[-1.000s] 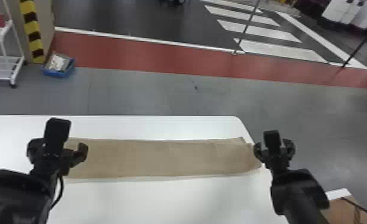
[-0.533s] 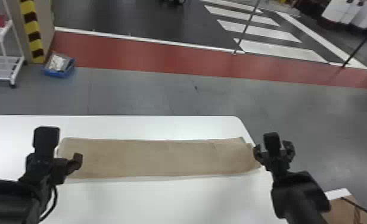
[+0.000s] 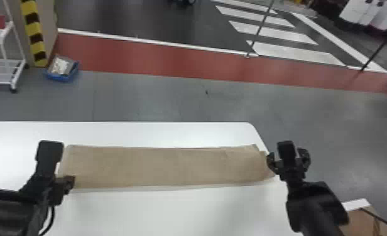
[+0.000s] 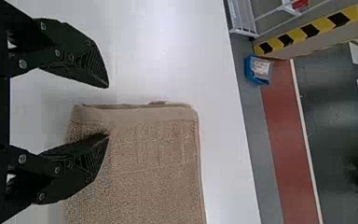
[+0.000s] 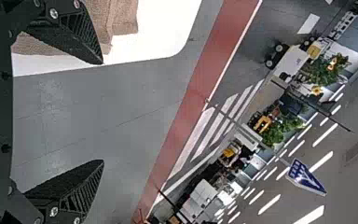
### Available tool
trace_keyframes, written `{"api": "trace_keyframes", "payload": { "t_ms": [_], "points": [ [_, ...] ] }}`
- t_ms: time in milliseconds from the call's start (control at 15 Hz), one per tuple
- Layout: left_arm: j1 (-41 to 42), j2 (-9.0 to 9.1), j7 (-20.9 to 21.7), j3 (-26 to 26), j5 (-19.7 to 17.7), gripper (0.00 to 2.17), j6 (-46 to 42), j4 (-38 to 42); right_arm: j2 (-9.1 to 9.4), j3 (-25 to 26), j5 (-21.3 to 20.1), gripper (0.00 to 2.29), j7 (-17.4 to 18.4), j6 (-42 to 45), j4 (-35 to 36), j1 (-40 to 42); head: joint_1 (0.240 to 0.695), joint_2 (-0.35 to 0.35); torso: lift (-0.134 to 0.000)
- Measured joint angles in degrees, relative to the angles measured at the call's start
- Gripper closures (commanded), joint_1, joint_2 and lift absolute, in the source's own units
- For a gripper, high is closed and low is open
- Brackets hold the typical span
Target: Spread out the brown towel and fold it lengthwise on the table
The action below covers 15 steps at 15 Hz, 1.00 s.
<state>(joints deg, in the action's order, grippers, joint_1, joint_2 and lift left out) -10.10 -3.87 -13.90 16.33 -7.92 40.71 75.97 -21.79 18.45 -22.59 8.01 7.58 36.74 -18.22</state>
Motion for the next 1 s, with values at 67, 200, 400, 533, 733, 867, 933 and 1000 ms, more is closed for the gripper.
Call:
{"api": "trace_keyframes", "payload": {
  "t_ms": [67, 200, 400, 533, 733, 867, 933, 1000],
  "points": [
    [0.0, 0.00, -0.2, -0.1, 0.0, 1.50, 0.5, 0.4, 0.00, 0.0, 0.0, 0.15, 0.0, 0.0, 0.1, 0.0, 0.695, -0.350, 0.000],
    [0.6, 0.00, -0.6, -0.3, -0.1, 1.53, 1.5, 1.9, 0.00, -0.1, 0.0, 0.15, 0.0, 0.0, 0.2, -0.1, 0.695, -0.350, 0.000],
    [1.1, -0.18, -1.0, -0.7, 0.0, 1.53, 3.0, 4.1, 0.02, -0.2, 0.0, 0.15, 0.0, 0.0, 0.2, -0.3, 0.695, -0.350, 0.000],
    [1.2, -0.73, -1.5, -1.2, 0.2, 1.53, 3.9, 5.1, 0.07, -0.4, 0.0, 0.15, 0.0, 0.0, 0.2, -0.5, 0.695, -0.350, 0.000],
    [1.8, -1.88, -2.6, -2.2, 1.3, 1.53, 5.5, 6.0, 0.19, -0.6, -0.2, 0.15, 0.0, 0.0, 0.2, -0.6, 0.695, -0.350, 0.000],
    [3.0, -2.91, -3.1, -3.5, 2.0, 1.53, 6.6, 7.4, 0.35, -0.9, -0.3, 0.15, 0.0, -0.1, 0.2, -0.7, 0.695, -0.350, 0.000],
    [4.0, -3.46, -3.2, -4.4, 2.2, 1.53, 7.9, 8.7, 0.45, -1.1, -0.3, 0.15, 0.0, -0.2, 0.2, -0.8, 0.695, -0.350, 0.000],
    [5.2, -3.97, -3.2, -5.3, 2.3, 1.53, 9.4, 10.3, 0.52, -1.4, -0.3, 0.15, 0.0, -0.3, 0.2, -0.9, 0.695, -0.349, 0.000]
  ]
}}
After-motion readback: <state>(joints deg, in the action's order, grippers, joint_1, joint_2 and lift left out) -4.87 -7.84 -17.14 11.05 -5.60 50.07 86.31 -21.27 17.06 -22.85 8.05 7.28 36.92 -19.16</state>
